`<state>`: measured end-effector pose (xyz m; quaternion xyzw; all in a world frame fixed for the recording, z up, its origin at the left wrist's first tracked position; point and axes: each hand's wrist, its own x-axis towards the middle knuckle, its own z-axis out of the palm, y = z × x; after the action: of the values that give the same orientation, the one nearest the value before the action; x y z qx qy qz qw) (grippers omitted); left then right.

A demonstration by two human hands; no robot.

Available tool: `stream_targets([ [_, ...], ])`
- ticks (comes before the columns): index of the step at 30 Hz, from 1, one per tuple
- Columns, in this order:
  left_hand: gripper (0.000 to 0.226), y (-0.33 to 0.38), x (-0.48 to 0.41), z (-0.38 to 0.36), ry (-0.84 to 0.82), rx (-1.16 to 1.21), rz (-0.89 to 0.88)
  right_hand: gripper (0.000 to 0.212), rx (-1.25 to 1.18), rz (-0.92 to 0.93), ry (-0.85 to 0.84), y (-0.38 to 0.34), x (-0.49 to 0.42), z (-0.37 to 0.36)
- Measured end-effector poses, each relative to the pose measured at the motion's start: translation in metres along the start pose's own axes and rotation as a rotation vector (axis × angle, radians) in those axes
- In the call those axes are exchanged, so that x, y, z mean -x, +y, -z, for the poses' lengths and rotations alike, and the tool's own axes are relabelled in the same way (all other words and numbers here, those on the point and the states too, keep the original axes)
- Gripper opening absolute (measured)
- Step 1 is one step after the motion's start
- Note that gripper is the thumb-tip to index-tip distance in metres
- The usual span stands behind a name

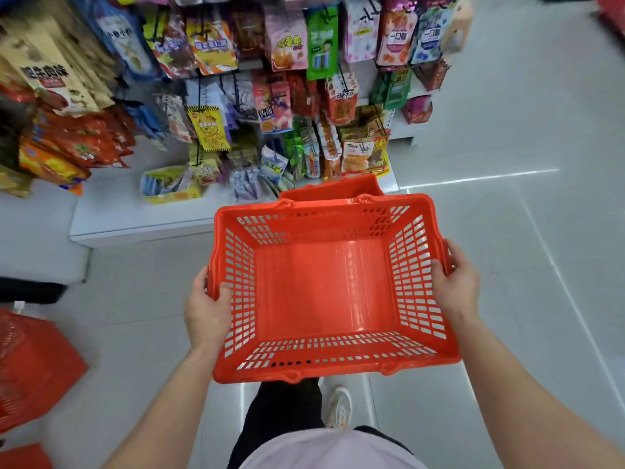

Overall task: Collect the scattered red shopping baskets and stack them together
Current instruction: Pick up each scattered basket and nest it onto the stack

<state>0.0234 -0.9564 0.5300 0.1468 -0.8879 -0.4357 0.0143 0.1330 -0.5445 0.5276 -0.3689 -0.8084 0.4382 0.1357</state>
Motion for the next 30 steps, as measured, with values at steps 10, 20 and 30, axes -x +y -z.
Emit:
stream_targets([
  [10, 0.041, 0.049, -0.154, -0.151, -0.064, 0.038, 0.05, 0.047, 0.086, -0.055, 0.015, -0.008, -0.195, -0.064],
  [20, 0.044, 0.012, -0.236, -0.299, 0.024, 0.014, 0.15, 0.045, 0.113, -0.012, -0.084, 0.054, -0.356, -0.165],
  [30, 0.048, -0.055, -0.273, -0.395, -0.004, -0.045, 0.201, 0.046, 0.106, -0.024, -0.16, 0.149, -0.432, -0.247],
])
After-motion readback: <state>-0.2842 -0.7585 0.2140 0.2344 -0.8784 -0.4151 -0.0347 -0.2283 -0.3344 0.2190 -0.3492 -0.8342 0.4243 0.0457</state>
